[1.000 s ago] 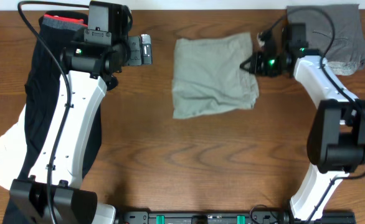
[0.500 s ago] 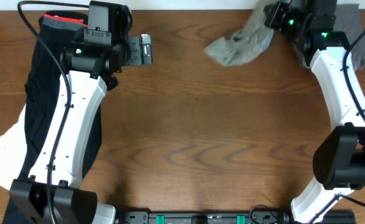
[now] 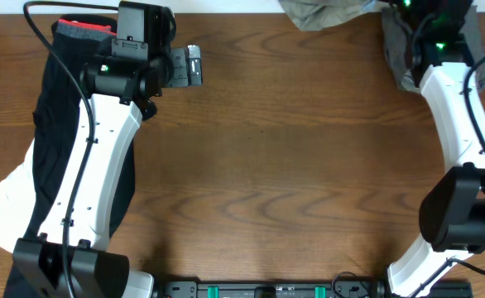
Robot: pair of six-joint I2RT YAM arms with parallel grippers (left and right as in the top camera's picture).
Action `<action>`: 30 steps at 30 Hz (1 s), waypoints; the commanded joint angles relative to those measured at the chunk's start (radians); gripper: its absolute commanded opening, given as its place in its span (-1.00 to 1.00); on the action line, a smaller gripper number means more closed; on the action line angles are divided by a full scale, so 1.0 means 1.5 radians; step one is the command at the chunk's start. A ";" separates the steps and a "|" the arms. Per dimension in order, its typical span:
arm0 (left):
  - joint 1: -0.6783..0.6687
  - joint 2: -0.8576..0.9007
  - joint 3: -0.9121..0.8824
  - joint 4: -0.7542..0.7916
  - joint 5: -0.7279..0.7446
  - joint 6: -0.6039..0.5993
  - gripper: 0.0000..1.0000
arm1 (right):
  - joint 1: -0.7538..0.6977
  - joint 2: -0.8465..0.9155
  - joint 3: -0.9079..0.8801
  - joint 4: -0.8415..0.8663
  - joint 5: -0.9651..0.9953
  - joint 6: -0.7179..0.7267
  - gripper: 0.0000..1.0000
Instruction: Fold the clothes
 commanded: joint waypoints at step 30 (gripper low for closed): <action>0.002 0.038 -0.007 0.002 -0.001 -0.003 0.96 | -0.169 0.155 0.022 0.282 0.131 0.215 -0.97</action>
